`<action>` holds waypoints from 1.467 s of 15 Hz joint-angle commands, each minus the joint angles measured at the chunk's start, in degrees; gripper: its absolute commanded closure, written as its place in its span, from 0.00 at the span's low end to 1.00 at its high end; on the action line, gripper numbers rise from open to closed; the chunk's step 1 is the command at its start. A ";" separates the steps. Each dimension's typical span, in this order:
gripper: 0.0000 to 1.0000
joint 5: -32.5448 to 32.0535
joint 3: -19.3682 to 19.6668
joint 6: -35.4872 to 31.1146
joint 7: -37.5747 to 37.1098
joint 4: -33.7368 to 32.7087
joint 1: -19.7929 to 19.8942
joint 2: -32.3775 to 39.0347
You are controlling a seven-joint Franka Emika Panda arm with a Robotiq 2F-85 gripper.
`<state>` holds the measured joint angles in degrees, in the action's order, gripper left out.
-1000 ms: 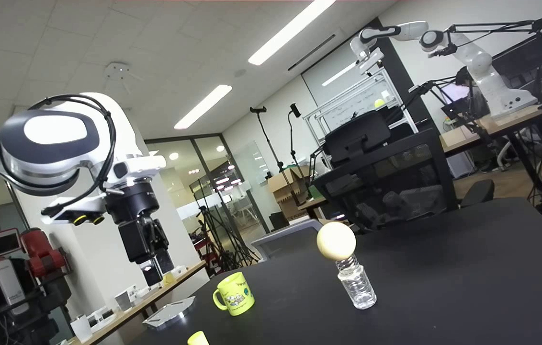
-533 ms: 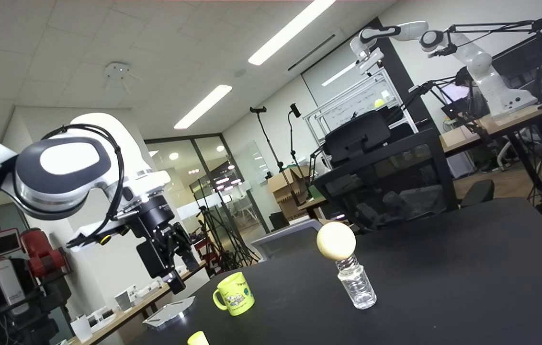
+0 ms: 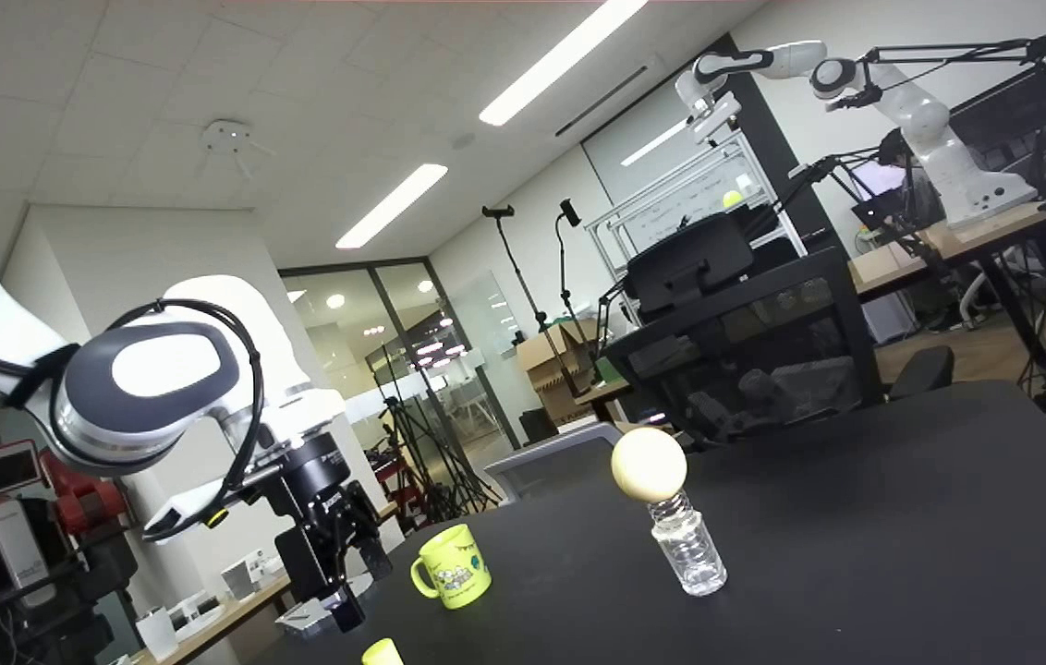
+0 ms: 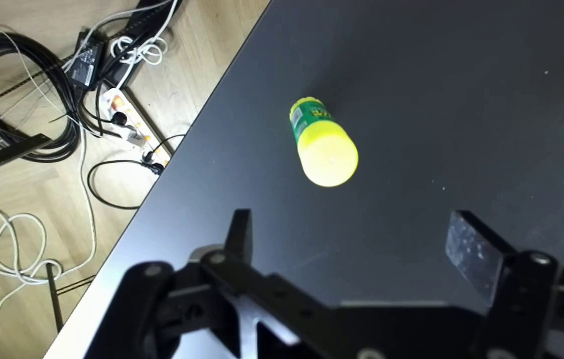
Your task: Pick the object and put it in the cup
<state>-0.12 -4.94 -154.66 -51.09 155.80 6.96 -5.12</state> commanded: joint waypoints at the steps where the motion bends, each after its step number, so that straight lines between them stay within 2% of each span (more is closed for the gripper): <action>1: 0.00 -3.97 0.88 -2.53 -4.45 -0.02 -1.19 3.72; 11: 0.00 -12.98 6.10 -5.15 -11.13 -0.90 -6.04 10.46; 12: 0.25 -13.32 6.59 -5.37 -11.46 -0.99 -6.56 10.88; 13: 0.26 -14.01 7.16 -5.88 -12.10 -0.97 -7.07 11.18; 14: 0.32 -14.00 7.52 -5.99 -12.17 -1.01 -7.52 11.33; 17: 0.55 -14.23 8.65 -6.90 -12.72 -1.02 -8.71 11.79; 22: 0.88 -12.19 9.11 -6.60 -11.66 -1.03 -9.69 11.15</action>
<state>-12.48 3.37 -161.34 -60.81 155.42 -1.63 5.81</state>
